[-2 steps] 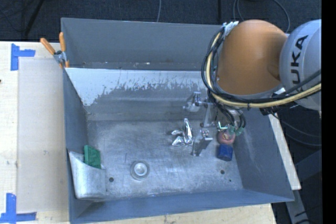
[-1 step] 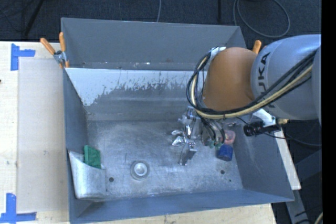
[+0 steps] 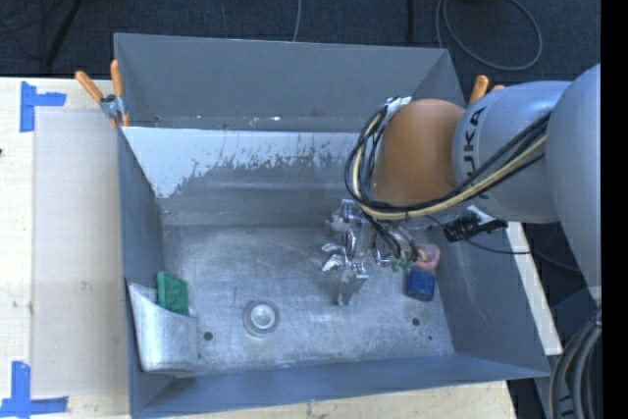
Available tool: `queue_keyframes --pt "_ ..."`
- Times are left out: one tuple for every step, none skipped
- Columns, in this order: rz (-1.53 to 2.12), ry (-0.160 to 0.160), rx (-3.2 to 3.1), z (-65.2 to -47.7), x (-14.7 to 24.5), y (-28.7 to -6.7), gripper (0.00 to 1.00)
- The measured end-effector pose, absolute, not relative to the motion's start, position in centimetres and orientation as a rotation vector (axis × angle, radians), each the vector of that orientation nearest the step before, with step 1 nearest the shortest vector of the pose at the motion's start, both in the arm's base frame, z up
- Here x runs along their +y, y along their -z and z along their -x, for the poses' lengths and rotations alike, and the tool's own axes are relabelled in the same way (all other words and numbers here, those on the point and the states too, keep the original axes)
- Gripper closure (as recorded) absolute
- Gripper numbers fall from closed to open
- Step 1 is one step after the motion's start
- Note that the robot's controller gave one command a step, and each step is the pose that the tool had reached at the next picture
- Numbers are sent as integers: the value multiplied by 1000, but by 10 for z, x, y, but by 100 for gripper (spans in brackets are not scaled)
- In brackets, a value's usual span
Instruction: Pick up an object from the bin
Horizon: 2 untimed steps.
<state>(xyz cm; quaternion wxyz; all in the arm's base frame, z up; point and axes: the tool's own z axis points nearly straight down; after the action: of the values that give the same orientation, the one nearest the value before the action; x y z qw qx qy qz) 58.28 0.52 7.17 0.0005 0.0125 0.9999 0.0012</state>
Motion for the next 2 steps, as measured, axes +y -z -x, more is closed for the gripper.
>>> queue_keyframes --pt "-42 -3 3135 -584 5 -75 100" --pt "-566 0 3088 -562 -45 -175 100"
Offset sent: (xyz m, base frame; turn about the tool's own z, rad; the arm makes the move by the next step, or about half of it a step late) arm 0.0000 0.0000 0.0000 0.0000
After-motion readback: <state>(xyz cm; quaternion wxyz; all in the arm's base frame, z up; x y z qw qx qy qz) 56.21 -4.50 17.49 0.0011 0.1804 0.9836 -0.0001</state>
